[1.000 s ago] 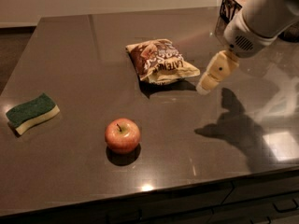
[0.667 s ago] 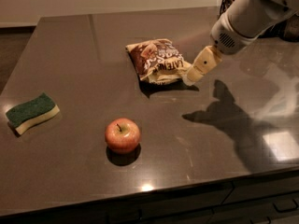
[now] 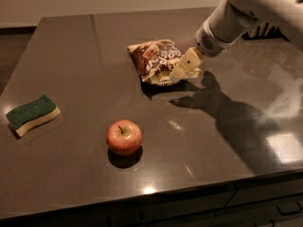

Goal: Move brown chip bag near apple

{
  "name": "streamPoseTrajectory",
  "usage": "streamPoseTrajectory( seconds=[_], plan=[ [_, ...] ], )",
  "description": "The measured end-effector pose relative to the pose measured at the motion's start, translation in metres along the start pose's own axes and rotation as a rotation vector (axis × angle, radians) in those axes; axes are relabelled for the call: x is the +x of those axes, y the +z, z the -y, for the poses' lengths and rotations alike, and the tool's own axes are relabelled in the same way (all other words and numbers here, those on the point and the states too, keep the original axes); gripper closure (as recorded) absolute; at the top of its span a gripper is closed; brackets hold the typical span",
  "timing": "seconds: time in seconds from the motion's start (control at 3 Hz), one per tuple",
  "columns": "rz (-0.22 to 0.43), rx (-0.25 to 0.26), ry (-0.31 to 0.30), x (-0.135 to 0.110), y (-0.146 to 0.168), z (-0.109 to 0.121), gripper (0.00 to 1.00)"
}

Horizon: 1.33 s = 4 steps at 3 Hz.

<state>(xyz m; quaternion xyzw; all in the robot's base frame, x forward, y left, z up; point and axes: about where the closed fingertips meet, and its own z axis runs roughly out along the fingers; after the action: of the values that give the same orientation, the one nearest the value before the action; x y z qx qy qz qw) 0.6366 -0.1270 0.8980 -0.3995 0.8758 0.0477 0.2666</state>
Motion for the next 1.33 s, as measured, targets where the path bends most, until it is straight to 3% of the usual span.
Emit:
streamPoseTrajectory(
  seconds=[0.33, 1.33],
  plan=[
    [0.0, 0.003, 0.01, -0.007, 0.019, 0.0, 0.0],
    [0.014, -0.074, -0.035, -0.019, 0.034, -0.019, 0.7]
  ],
)
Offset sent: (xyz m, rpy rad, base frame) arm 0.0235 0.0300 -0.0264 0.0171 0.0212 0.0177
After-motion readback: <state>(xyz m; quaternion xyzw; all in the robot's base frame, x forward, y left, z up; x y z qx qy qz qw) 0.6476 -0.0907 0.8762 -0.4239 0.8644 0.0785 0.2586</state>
